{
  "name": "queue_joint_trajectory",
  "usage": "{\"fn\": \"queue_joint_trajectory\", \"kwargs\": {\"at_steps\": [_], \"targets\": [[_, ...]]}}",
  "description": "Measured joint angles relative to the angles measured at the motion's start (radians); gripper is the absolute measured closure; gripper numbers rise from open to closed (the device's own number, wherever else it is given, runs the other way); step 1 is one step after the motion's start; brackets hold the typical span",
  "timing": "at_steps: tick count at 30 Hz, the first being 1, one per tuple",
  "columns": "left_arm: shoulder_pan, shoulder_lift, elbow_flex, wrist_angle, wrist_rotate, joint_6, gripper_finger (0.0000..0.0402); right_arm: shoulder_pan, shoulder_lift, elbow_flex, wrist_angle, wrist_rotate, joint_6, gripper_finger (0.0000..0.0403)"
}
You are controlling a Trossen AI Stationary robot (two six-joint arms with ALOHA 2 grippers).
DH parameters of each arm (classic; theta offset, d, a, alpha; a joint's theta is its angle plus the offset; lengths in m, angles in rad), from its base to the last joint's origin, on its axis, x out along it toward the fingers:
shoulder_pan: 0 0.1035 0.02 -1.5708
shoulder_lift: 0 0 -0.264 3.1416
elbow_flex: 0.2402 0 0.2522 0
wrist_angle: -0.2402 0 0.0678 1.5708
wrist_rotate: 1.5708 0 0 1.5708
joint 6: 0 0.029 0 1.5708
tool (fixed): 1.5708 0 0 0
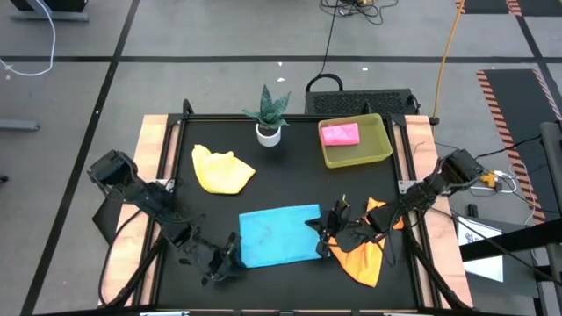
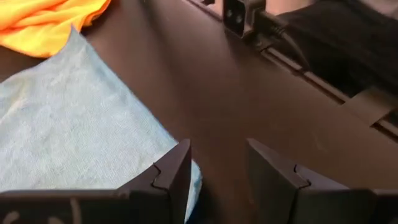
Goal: Fold microfiber towels
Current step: Fold the blue microfiber cloth
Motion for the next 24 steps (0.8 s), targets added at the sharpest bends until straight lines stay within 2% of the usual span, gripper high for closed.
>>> {"fn": "queue_joint_trajectory", "kwargs": {"at_steps": [6, 13, 16, 21, 24], "targets": [[0.008, 0.037, 0.000, -0.034, -0.047, -0.027, 0.0249, 0.006, 0.000, 0.000, -0.002, -0.003, -0.011, 0.0403], [0.014, 0.076, 0.001, 0.006, -0.112, -0.050, 0.0254, 0.033, 0.000, 0.000, -0.009, -0.006, -0.053, 0.0403], [0.014, 0.071, 0.002, 0.004, -0.131, -0.049, 0.0286, 0.051, 0.000, 0.000, -0.010, -0.006, -0.099, 0.0403], [0.017, 0.068, 0.002, 0.010, -0.140, -0.028, 0.0382, 0.083, 0.000, 0.000, -0.035, -0.038, -0.192, 0.0398], [0.017, 0.056, 0.002, 0.048, -0.215, -0.021, 0.0390, 0.090, 0.000, 0.000, -0.072, -0.123, -0.222, 0.0377]]}}
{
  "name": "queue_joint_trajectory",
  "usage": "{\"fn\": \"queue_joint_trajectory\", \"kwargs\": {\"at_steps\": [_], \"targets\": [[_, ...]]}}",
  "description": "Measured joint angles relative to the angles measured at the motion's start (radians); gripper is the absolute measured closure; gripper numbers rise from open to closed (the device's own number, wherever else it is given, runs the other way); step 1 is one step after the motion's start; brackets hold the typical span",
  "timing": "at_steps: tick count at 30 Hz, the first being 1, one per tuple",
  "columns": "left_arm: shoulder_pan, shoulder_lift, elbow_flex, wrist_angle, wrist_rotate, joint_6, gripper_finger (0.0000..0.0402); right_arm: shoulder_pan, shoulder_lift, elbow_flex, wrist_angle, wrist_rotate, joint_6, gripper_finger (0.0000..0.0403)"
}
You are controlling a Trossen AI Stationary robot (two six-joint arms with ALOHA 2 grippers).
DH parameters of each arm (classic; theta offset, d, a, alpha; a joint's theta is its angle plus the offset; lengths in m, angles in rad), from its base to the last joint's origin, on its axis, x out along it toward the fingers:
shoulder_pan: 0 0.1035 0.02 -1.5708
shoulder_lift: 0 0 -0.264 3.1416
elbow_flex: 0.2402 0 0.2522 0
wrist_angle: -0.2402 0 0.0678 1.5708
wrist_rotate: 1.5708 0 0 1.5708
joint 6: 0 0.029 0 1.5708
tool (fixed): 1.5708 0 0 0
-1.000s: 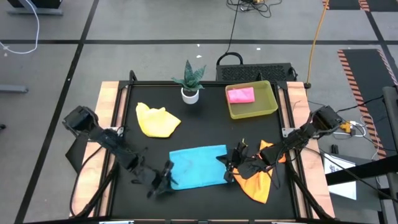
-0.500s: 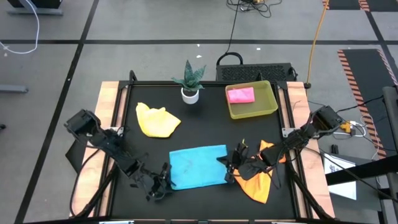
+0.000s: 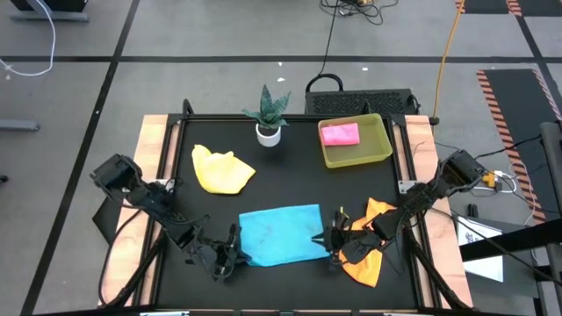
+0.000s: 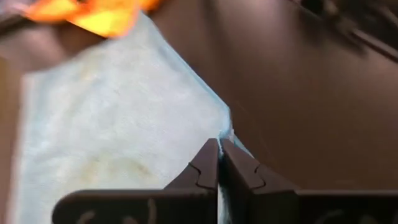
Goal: Fold microfiber towels
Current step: Fold the blue microfiber cloth
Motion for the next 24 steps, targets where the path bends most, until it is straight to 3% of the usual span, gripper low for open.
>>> {"fn": "queue_joint_trajectory", "kwargs": {"at_steps": [9, 14, 24], "targets": [[0.002, -0.141, 0.000, -0.040, -0.367, 0.007, 0.0392, 0.004, 0.000, 0.000, -0.124, -0.250, -0.066, 0.0259], [0.012, -0.162, 0.000, -0.082, -0.381, -0.002, 0.0396, 0.026, 0.000, 0.000, -0.167, -0.249, -0.107, 0.0243], [0.015, -0.163, 0.000, -0.124, -0.382, -0.045, 0.0396, 0.033, 0.063, 0.000, -0.146, -0.249, -0.128, 0.0269]]}}
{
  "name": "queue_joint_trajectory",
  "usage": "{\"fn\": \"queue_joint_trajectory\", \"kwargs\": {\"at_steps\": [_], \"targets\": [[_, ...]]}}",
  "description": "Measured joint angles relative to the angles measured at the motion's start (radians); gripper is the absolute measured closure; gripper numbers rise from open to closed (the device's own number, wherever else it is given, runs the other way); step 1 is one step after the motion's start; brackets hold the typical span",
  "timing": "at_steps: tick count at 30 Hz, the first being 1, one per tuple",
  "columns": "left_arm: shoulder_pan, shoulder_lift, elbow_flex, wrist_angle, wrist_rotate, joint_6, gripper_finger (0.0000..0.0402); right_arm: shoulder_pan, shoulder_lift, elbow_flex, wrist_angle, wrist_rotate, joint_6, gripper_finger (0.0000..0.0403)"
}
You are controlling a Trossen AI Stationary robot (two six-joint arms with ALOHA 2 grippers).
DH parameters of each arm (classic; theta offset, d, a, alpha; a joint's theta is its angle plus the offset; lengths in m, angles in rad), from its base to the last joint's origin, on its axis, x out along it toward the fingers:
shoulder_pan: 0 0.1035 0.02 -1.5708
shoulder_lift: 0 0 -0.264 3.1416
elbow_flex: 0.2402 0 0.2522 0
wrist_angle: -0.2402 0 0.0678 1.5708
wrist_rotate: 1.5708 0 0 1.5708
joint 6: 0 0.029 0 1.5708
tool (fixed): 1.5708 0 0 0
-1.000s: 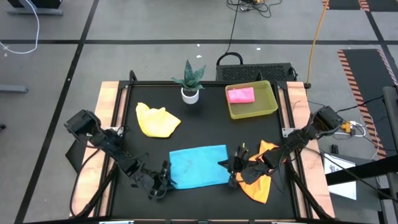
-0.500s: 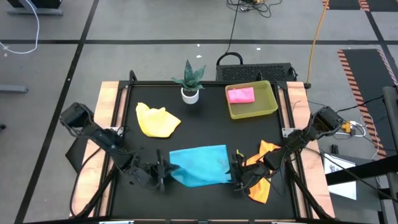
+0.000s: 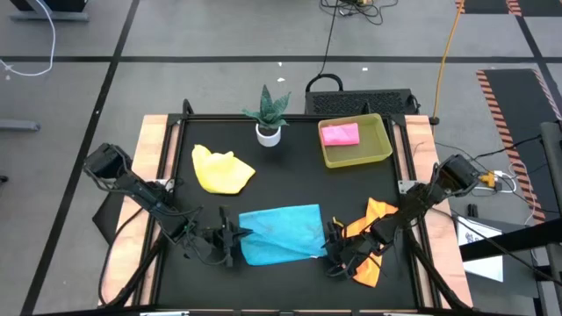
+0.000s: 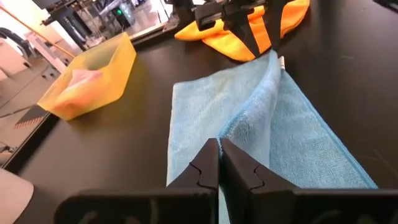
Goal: Fold microfiber towels
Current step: Fold the blue microfiber cloth
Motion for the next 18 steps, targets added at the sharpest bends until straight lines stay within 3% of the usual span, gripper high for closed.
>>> {"fn": "queue_joint_trajectory", "kwargs": {"at_steps": [5, 11, 18], "targets": [[0.000, 0.000, 0.000, -0.019, 0.000, -0.018, 0.0387, 0.000, 0.008, 0.000, 0.011, 0.009, 0.003, 0.0302], [-0.001, 0.000, 0.000, -0.018, 0.000, -0.016, 0.0397, 0.007, -0.001, 0.000, 0.013, 0.029, 0.004, 0.0392], [-0.015, -0.017, 0.000, 0.019, -0.001, 0.023, 0.0385, 0.015, -0.027, 0.031, 0.016, 0.028, 0.033, 0.0400]]}}
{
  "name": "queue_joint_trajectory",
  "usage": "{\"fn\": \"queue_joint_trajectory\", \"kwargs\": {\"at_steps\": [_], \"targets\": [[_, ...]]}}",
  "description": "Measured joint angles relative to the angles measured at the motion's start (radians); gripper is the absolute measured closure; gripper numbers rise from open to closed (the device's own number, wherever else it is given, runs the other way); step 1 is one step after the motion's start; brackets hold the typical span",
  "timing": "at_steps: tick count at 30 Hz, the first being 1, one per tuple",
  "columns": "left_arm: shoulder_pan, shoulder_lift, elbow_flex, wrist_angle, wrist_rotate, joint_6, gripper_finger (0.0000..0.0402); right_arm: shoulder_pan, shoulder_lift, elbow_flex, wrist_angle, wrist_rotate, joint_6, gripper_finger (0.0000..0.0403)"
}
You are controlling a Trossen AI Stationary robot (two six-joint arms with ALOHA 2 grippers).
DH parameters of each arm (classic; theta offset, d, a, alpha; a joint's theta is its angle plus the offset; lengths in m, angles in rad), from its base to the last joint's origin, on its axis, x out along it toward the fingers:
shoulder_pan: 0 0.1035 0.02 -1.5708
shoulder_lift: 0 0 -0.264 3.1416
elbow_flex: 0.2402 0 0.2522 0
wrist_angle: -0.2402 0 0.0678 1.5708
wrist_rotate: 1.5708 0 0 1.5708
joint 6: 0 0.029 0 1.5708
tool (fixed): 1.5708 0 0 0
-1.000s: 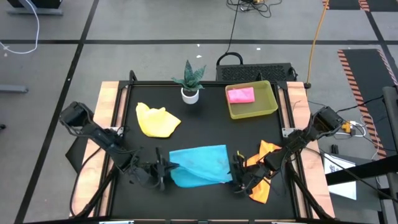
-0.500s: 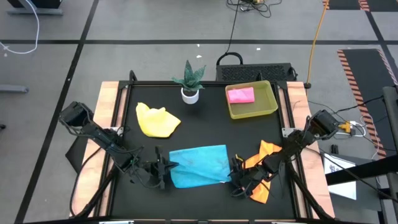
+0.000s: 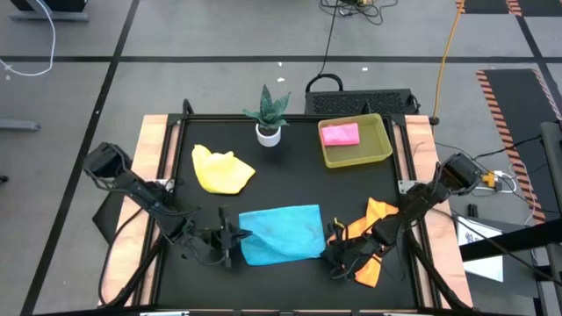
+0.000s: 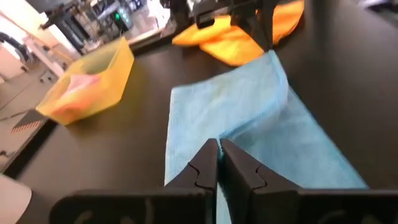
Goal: Fold microfiber towels
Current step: Fold the blue microfiber cloth
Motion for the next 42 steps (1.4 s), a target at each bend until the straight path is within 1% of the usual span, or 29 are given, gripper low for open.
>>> {"fn": "queue_joint_trajectory", "kwargs": {"at_steps": [2, 4, 6, 9, 11, 13, 15, 17, 18, 20, 23, 24, 25, 27, 28, 31, 33, 35, 38, 40, 42], "targets": [[-0.010, -0.023, 0.000, 0.008, -0.017, 0.021, 0.0389, 0.000, -0.021, 0.006, 0.000, 0.016, 0.001, 0.0401], [-0.023, -0.051, 0.000, 0.007, -0.059, 0.029, 0.0396, 0.000, -0.046, 0.007, -0.004, 0.071, 0.003, 0.0402], [-0.037, -0.075, 0.000, 0.005, -0.122, 0.043, 0.0395, 0.000, -0.075, 0.009, -0.021, 0.163, 0.003, 0.0402], [-0.058, -0.095, 0.000, -0.001, -0.249, 0.085, 0.0389, -0.002, -0.116, 0.009, -0.056, 0.309, -0.001, 0.0402], [-0.061, -0.097, 0.000, -0.021, -0.325, 0.108, 0.0393, -0.018, -0.136, 0.009, -0.074, 0.386, -0.017, 0.0402], [-0.049, -0.097, 0.000, -0.058, -0.390, 0.119, 0.0397, -0.055, -0.142, 0.009, -0.075, 0.425, -0.050, 0.0402], [-0.020, -0.097, 0.000, -0.086, -0.437, 0.098, 0.0395, -0.107, -0.140, 0.009, -0.078, 0.425, -0.095, 0.0402], [0.027, -0.097, 0.000, -0.117, -0.452, 0.064, 0.0392, -0.163, -0.133, 0.009, -0.079, 0.428, -0.146, 0.0402], [0.053, -0.097, 0.000, -0.129, -0.452, 0.058, 0.0392, -0.192, -0.129, 0.009, -0.080, 0.446, -0.179, 0.0403], [0.108, -0.097, 0.000, -0.152, -0.453, 0.072, 0.0397, -0.238, -0.125, 0.009, -0.080, 0.538, -0.244, 0.0403], [0.191, -0.097, 0.000, -0.167, -0.453, 0.116, 0.0396, -0.277, -0.126, 0.009, -0.075, 0.717, -0.329, 0.0403], [0.214, -0.097, 0.000, -0.165, -0.453, 0.126, 0.0396, -0.283, -0.127, 0.008, -0.076, 0.752, -0.353, 0.0403], [0.232, -0.100, 0.000, -0.165, -0.452, 0.131, 0.0397, -0.287, -0.129, 0.008, -0.077, 0.762, -0.371, 0.0403], [0.249, -0.109, 0.000, -0.164, -0.438, 0.140, 0.0398, -0.284, -0.130, 0.008, -0.077, 0.750, -0.389, 0.0403], [0.251, -0.110, 0.000, -0.159, -0.427, 0.143, 0.0398, -0.274, -0.130, 0.008, -0.080, 0.720, -0.388, 0.0403], [0.231, -0.108, 0.000, -0.167, -0.389, 0.132, 0.0398, -0.233, -0.130, 0.007, -0.085, 0.563, -0.386, 0.0403], [0.204, -0.108, 0.000, -0.185, -0.339, 0.094, 0.0398, -0.197, -0.130, 0.004, -0.084, 0.455, -0.384, 0.0403], [0.176, -0.108, 0.000, -0.224, -0.235, 0.052, 0.0397, -0.158, -0.130, 0.002, -0.086, 0.355, -0.361, 0.0403], [0.133, -0.108, 0.000, -0.245, -0.038, -0.008, 0.0399, -0.113, -0.130, 0.002, -0.085, 0.223, -0.306, 0.0403], [0.113, -0.105, 0.000, -0.241, 0.099, -0.046, 0.0398, -0.093, -0.130, 0.002, -0.087, 0.158, -0.278, 0.0403], [0.096, -0.088, 0.000, -0.217, 0.190, -0.078, 0.0395, -0.077, -0.130, 0.002, -0.090, 0.126, -0.260, 0.0403]]}}
